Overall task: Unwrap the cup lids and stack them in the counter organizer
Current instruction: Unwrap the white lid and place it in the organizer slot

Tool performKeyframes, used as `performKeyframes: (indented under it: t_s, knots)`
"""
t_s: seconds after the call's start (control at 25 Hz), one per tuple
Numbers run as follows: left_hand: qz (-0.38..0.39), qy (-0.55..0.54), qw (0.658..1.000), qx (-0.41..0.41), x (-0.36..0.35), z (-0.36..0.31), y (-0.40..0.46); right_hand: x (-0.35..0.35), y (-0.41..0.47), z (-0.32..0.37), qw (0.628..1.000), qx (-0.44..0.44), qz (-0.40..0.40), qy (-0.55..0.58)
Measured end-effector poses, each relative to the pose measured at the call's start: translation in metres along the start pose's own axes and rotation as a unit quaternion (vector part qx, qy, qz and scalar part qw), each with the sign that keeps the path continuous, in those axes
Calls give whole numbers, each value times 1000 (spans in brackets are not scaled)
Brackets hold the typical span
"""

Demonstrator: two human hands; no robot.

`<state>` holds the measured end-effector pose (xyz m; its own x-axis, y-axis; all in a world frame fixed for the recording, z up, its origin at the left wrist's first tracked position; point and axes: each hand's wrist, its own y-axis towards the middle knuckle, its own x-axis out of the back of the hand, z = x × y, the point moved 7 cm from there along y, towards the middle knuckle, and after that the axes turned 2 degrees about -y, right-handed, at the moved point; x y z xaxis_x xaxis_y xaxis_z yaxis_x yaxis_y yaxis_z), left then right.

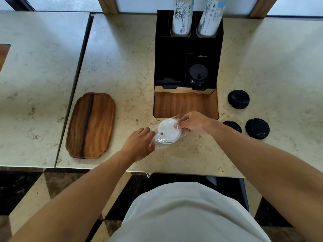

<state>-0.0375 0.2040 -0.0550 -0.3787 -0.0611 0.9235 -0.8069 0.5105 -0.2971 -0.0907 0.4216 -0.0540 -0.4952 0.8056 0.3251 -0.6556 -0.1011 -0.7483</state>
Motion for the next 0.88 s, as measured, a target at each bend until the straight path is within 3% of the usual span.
performKeyframes:
  t_s: [0.24, 0.4, 0.72, 0.88]
  knots:
    - [3, 22, 999, 50, -5, 10, -8, 23, 0, 2, 999, 14, -50, -8]
    - [5, 53, 995, 79, -6, 23, -19, 39, 3, -5, 986, 7, -135, 103]
    - [4, -21, 973, 229, 4, 59, -34, 26, 7, -19, 963, -49, -120, 237]
    - [-16, -56, 956, 289, 12, 70, -34, 14, 10, -20, 974, -48, -80, 205]
